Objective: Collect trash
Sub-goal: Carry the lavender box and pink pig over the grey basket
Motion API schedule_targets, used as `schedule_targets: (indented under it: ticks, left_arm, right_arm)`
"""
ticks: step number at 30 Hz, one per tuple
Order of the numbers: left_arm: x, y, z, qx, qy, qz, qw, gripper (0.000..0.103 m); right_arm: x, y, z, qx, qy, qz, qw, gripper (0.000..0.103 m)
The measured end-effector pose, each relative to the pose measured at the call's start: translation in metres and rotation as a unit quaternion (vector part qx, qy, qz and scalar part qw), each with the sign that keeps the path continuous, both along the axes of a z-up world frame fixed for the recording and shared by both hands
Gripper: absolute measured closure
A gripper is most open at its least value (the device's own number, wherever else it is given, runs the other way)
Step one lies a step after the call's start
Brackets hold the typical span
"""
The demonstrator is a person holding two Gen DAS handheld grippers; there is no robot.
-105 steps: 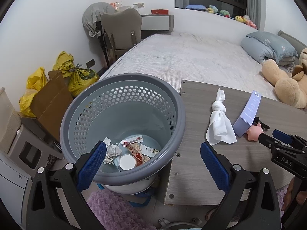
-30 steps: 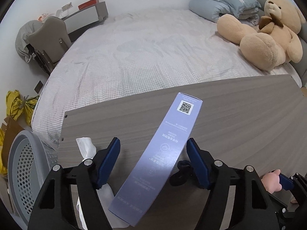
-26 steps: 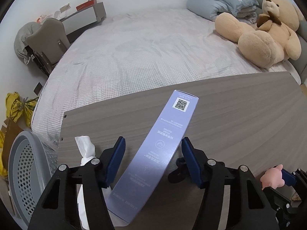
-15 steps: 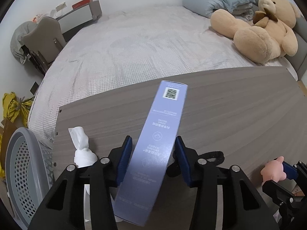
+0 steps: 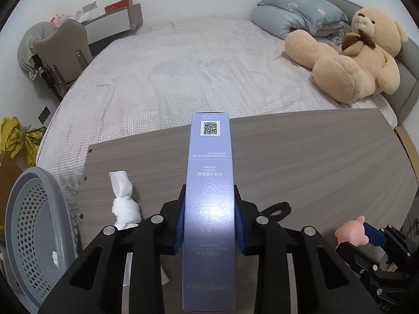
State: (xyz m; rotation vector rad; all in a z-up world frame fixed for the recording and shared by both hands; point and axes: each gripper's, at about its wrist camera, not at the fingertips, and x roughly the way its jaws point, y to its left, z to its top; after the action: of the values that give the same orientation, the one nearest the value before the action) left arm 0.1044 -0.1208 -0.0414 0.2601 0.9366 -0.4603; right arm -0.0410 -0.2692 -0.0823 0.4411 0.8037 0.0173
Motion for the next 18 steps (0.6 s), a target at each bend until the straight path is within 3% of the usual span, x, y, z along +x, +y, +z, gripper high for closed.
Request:
schedule_targets:
  ticks: [9,18]
  left_arm:
    - [-0.019,0.044,0.038,-0.023,-0.041,0.029,0.9985,0.073]
    - [-0.038,0.110,0.047,-0.037,-0.059,0.073,0.9949,0.073]
  right_arm:
    - [-0.002,0.015,0.019,-0.016,-0.013,0.009,1.000,0.053]
    - [0.011,0.061,0.041,-0.040,-0.032,0.053,0.997,0.053]
